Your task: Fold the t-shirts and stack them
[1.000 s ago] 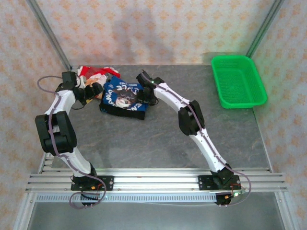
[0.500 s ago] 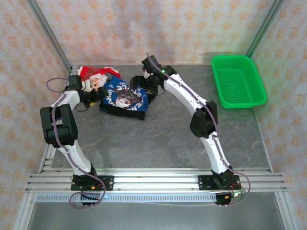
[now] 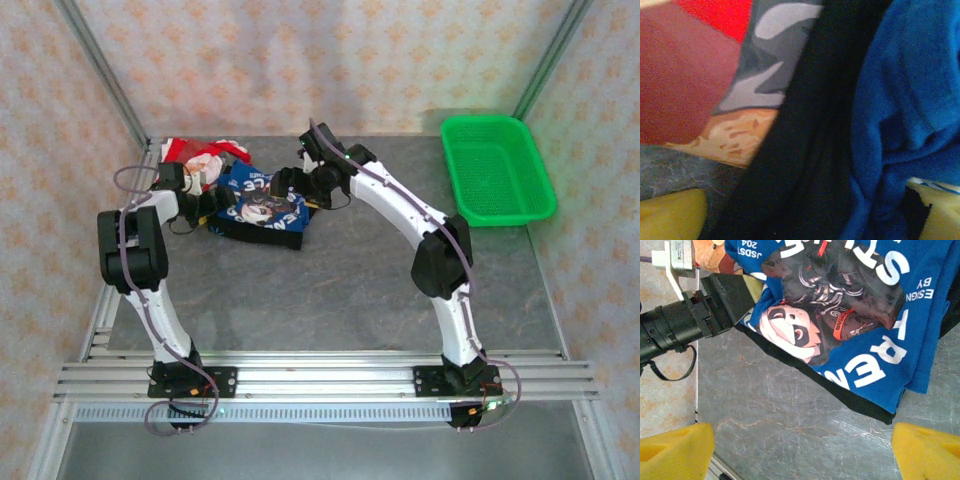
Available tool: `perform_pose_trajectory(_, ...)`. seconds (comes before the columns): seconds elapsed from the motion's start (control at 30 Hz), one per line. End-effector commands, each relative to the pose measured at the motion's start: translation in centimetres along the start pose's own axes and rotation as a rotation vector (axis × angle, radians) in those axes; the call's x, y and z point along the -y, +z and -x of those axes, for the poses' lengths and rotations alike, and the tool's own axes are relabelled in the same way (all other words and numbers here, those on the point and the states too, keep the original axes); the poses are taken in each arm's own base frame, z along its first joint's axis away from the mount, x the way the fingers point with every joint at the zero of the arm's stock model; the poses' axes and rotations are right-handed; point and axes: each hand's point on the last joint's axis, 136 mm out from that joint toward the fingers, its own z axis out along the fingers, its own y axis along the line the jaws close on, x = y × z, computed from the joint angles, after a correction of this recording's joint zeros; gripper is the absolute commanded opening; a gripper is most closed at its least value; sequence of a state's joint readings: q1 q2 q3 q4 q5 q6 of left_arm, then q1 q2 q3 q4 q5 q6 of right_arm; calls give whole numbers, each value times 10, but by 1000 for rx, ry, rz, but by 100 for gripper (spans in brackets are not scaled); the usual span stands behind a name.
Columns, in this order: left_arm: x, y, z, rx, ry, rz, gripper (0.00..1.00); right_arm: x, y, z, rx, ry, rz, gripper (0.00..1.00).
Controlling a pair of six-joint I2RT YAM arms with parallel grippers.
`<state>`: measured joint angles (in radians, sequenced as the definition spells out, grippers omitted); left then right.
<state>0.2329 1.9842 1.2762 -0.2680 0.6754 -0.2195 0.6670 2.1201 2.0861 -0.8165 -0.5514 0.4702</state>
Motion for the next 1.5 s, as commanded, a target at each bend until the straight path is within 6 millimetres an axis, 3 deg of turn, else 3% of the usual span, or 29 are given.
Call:
perform_pose_trajectory(0.0,7,15,-7,-35,-16,-33,96,-20,-25,2,45,-18,58,91)
perform_pose_trajectory(0.17,3,23,-13,-84,-43,-24,83,-22,-31,1,54,-20,66,92)
perform_pose_trajectory(0.3,11,43,-32,-183,-48,-11,63,-28,-36,3,67,-27,82,91)
perform_pose_trajectory(0.47,19,56,-35,-195,-80,2,34,-33,-44,3,72,-34,97,91)
perform_pose_trajectory(0.57,26,52,-27,-167,-85,-9,22,-32,-47,0,73,-37,95,91)
perform_pose_trajectory(0.7,41,30,-2,-102,-47,6,0,-29,-52,-1,83,-29,96,92)
perform_pose_trajectory(0.87,72,-17,35,-26,54,18,0,-25,-60,0,108,-10,111,93)
perform_pose_trajectory(1.07,92,-43,42,-48,85,-6,0,-18,-66,-1,124,5,114,93)
perform_pose_trajectory(1.23,101,-50,28,-88,55,-53,0,-15,-69,-4,129,10,115,93)
perform_pose_trajectory(1.47,53,-24,-28,-181,6,45,0,-13,-69,-7,125,12,119,93)
